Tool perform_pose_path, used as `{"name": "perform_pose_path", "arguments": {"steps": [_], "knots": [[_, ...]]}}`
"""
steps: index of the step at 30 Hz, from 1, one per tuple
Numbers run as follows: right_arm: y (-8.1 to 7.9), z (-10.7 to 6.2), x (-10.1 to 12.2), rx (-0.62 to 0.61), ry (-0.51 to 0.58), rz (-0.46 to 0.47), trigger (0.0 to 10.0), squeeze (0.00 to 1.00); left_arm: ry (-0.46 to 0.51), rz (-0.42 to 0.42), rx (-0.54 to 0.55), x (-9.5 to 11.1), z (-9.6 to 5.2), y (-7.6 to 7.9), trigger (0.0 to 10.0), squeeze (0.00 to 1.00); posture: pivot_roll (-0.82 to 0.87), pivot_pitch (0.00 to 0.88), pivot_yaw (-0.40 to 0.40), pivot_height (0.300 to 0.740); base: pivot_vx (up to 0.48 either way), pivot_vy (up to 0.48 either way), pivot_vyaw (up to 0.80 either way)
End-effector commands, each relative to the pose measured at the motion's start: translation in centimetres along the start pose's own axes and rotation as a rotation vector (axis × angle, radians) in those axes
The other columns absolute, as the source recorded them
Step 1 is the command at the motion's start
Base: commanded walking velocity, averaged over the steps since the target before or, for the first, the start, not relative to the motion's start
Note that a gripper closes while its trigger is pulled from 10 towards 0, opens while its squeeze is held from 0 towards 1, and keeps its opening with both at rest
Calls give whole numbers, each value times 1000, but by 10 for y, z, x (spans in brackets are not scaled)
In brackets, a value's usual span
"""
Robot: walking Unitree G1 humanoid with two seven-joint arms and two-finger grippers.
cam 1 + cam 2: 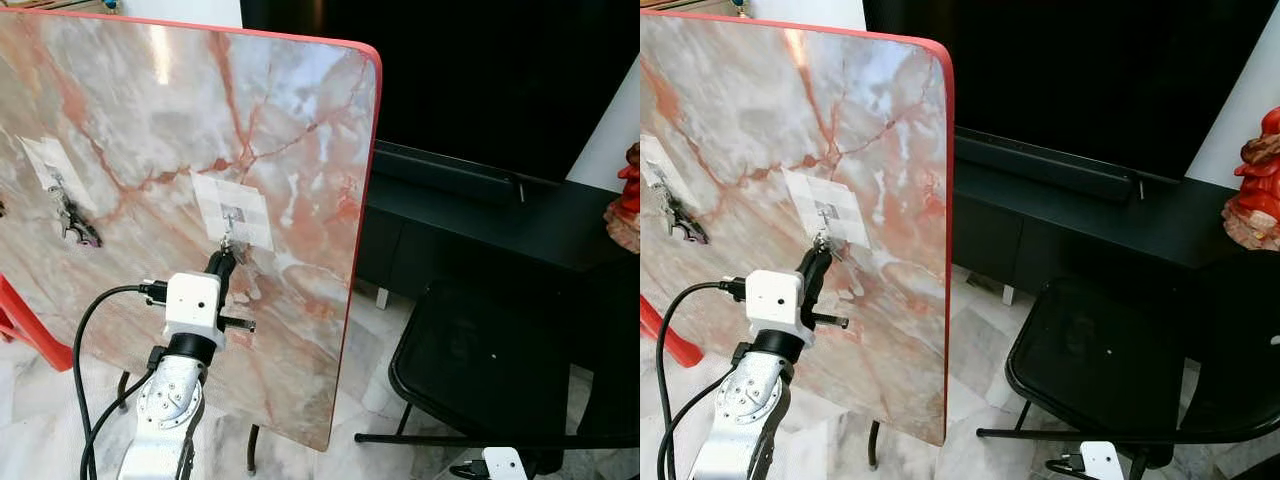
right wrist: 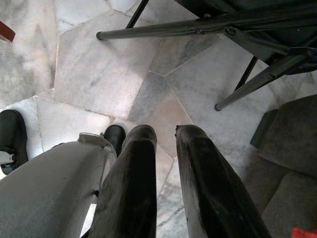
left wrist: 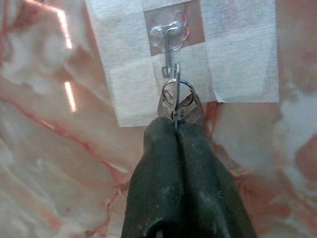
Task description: Hang keys on a hook
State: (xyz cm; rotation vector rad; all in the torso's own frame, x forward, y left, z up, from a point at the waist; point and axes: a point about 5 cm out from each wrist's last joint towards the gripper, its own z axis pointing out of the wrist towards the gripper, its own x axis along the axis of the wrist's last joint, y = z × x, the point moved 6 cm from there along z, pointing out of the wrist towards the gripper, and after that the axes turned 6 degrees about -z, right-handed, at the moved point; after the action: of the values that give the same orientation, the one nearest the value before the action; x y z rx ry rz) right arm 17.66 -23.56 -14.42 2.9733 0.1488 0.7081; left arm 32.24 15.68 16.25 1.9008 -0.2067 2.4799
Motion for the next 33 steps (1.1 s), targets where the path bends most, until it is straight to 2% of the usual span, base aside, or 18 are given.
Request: {"name": "perform_pose_path", "arguments": {"steps": [1,10,20,33], "knots": [[0,0,2,0,2,-5,10000,0,-7,12,-19,1,4,3,10000,0,34,0,-47,721,0,0,0],[0,0,2,0,2,-2,10000,0,1,12,-24,5,6,4,10000,0,34,0,-47,721,0,0,0],[-1,0,3,2,3,-5,10000,0,-7,14,5,3,0,-1,10000,0,44,0,-52,721,0,0,0],[-1,1,5,4,7,-10,10000,0,25,25,21,13,1,-2,10000,0,51,0,-56,721,0,0,0]]}}
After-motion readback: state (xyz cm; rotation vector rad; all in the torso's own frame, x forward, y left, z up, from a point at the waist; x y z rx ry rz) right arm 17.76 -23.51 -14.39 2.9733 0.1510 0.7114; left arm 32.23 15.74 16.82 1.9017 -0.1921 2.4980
